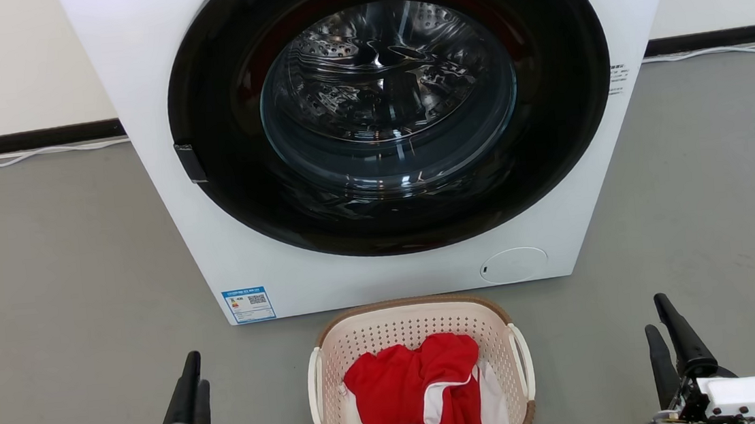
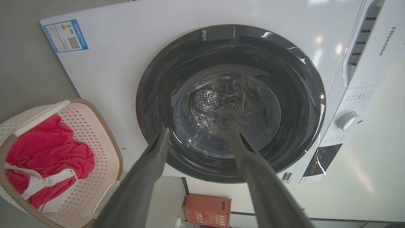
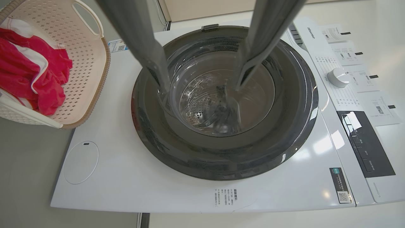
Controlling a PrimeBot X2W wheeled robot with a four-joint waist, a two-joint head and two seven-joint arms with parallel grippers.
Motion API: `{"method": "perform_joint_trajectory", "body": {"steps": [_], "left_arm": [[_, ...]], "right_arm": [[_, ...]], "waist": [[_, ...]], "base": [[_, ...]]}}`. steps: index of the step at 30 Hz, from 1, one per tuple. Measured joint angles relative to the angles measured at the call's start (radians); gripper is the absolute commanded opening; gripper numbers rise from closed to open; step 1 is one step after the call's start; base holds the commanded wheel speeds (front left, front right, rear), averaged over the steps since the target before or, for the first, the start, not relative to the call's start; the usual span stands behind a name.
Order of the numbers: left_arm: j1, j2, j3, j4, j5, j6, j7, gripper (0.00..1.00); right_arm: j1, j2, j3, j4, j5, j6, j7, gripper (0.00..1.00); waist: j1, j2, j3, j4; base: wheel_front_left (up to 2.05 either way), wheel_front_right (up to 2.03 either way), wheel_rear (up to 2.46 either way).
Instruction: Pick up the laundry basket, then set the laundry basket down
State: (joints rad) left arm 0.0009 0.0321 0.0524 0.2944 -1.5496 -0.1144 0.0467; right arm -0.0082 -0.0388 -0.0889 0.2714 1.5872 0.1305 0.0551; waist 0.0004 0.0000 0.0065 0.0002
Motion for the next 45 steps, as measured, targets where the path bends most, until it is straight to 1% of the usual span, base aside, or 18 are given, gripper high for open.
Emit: {"method": "perform_joint_trajectory", "body": {"steps": [7,17,23,29,45], "left_arm": [[-0.008,0.002,-0.016,-0.023,0.075,0.000,-0.019,1.00],[-0.008,0.007,-0.032,-0.047,0.193,0.000,-0.048,1.00],[-0.008,0.012,-0.047,-0.065,0.277,0.000,-0.065,1.00],[-0.008,0.027,-0.060,-0.072,0.396,0.000,-0.078,1.00],[-0.009,0.025,-0.064,-0.075,0.673,0.000,-0.124,1.00]], "right_arm": [[-0.006,-0.017,0.036,-0.010,-0.056,0.000,-0.024,1.00],[-0.015,-0.020,0.053,-0.040,-0.147,0.000,-0.051,1.00],[-0.015,-0.023,0.059,-0.057,-0.243,0.000,-0.066,1.00],[-0.015,-0.025,0.065,-0.063,-0.344,0.000,-0.084,1.00],[-0.018,-0.036,0.099,-0.058,-0.588,0.000,-0.129,1.00]], "waist": [[-0.0001,0.0000,0.001,-0.001],[-0.0001,0.0000,0.003,-0.003],[-0.0002,0.0000,0.005,-0.003],[-0.0002,0.0000,0.006,-0.004],[-0.0003,0.0000,0.007,-0.008]], "base": [[0.00,0.00,0.00],[0.00,0.00,0.00],[0.00,0.00,0.00],[0.00,0.00,0.00],[0.00,0.00,0.00]]}}
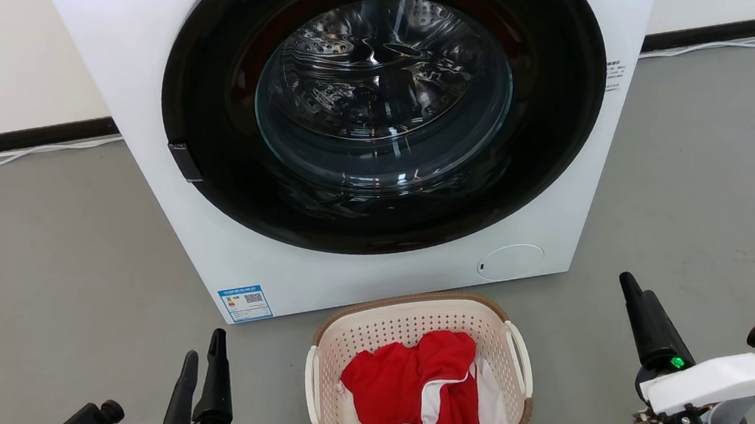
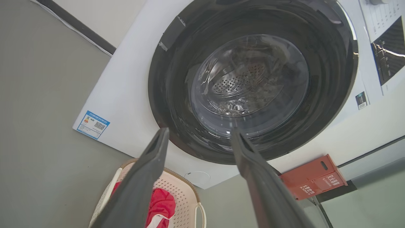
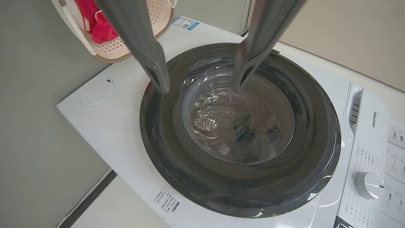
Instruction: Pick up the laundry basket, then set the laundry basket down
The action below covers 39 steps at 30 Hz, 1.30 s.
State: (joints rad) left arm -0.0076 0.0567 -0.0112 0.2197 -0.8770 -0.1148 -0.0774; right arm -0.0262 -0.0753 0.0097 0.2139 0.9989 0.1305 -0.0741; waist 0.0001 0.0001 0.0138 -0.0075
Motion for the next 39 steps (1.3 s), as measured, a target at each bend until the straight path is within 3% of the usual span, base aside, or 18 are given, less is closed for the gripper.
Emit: {"method": "perform_joint_trajectory", "body": {"steps": [39], "left_arm": [[-0.022,-0.002,-0.030,-0.046,0.450,-0.002,-0.113,1.00]], "right_arm": [[-0.022,-0.016,0.058,-0.009,-0.410,0.000,-0.112,1.00]], "waist": [[0.0000,0.0000,0.019,0.004]], "base": [[0.00,0.00,0.00]]}}
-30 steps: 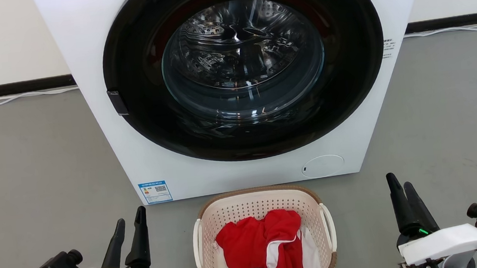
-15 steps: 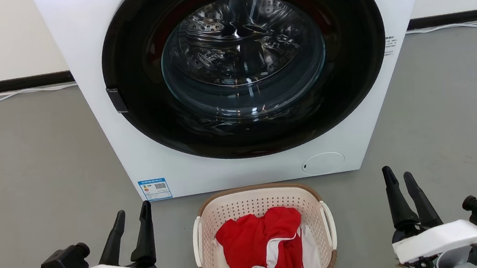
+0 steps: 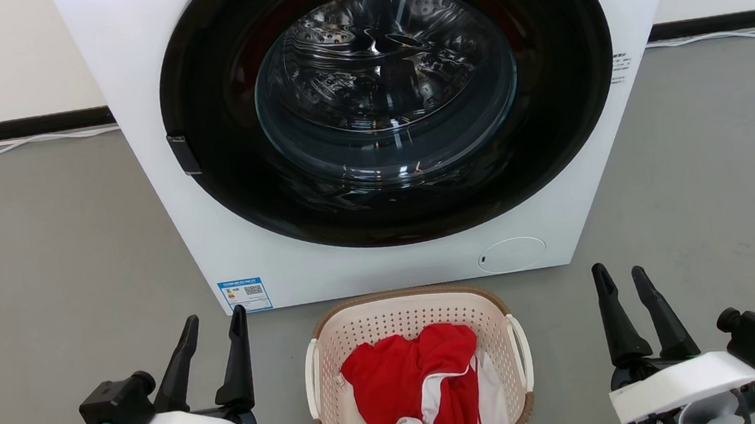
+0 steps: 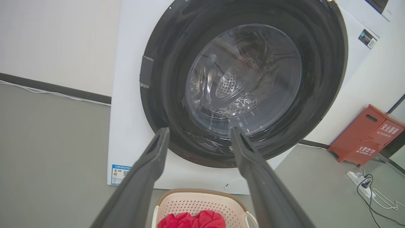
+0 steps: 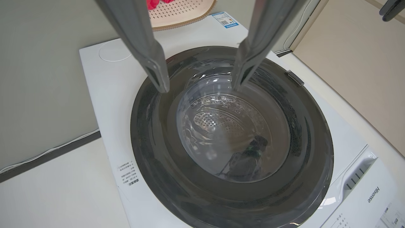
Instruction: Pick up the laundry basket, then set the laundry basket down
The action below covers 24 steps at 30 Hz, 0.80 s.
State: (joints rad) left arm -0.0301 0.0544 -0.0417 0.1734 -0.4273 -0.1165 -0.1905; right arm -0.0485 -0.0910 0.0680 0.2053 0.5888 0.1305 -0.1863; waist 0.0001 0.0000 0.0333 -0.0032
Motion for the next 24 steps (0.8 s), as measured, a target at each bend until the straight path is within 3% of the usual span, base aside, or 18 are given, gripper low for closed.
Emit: {"method": "perform_joint_trajectory", "body": {"steps": [24], "left_arm": [[-0.018,0.002,-0.012,-0.017,0.236,-0.008,-0.062,1.00]], "right_arm": [[-0.026,-0.012,0.030,-0.006,-0.205,0.000,-0.063,1.00]], "waist": [[0.0000,0.0000,0.015,-0.002]], "base": [[0.00,0.00,0.00]]}}
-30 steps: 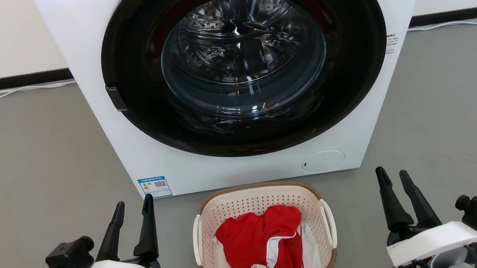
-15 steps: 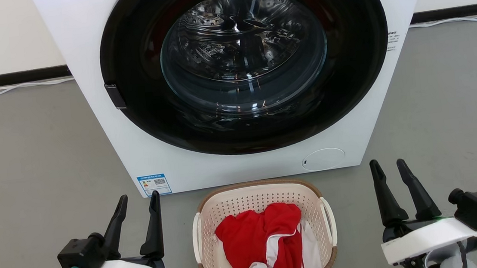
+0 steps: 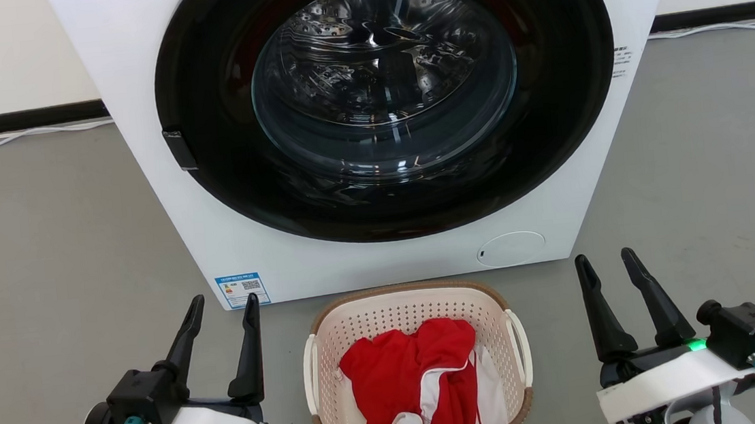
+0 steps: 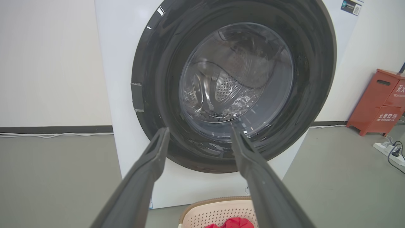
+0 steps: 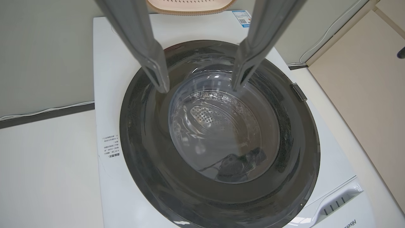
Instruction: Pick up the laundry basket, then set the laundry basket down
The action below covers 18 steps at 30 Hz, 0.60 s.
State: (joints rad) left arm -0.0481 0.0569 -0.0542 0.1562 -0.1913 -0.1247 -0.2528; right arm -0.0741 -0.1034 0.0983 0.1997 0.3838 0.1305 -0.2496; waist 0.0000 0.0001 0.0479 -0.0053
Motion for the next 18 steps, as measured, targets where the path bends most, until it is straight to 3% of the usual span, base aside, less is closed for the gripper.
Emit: {"method": "perform_joint_trajectory", "body": {"steps": [18], "left_arm": [[-0.004,-0.004,0.001,0.005,0.000,0.000,-0.003,1.00]], "right_arm": [[-0.013,0.002,-0.010,0.009,-0.006,0.000,0.000,1.00]], "waist": [[0.0000,0.0000,0.034,-0.007]], "base": [[0.00,0.00,0.00]]}}
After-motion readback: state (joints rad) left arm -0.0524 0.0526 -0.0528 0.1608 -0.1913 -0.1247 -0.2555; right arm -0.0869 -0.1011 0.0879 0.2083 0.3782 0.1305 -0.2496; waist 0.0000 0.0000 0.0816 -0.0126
